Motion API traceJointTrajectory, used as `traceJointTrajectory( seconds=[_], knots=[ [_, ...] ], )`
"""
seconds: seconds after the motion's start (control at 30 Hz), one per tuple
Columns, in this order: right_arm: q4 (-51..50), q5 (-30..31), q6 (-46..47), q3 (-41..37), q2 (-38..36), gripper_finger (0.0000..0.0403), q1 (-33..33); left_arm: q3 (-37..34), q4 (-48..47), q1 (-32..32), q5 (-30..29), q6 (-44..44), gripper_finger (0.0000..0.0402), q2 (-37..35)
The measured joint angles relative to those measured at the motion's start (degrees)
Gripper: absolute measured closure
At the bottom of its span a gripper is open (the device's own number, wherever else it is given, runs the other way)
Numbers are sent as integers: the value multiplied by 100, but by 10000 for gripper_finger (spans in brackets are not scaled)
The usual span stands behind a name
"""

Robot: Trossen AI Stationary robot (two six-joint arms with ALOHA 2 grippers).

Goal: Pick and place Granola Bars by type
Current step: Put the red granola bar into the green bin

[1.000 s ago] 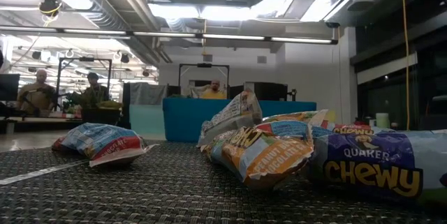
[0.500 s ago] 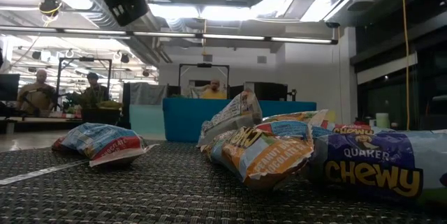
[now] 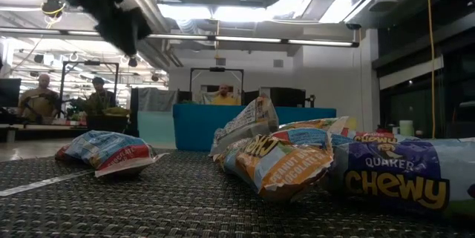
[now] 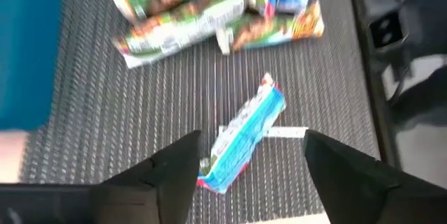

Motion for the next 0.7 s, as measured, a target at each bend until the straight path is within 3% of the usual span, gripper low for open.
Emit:
traceJointTrajectory(
  seconds=[0.27, 0.53, 0.7],
  knots=[
    [-55, 0, 96, 0, 0, 382, 0, 0, 41, -298, -20, 276, 148, 744],
    [-97, -22, 193, 0, 0, 382, 0, 0, 105, -339, -604, 643, 148, 1169],
    [-111, -24, 302, -2, 0, 382, 0, 0, 252, -352, -621, 1008, 146, 1389]
  ],
)
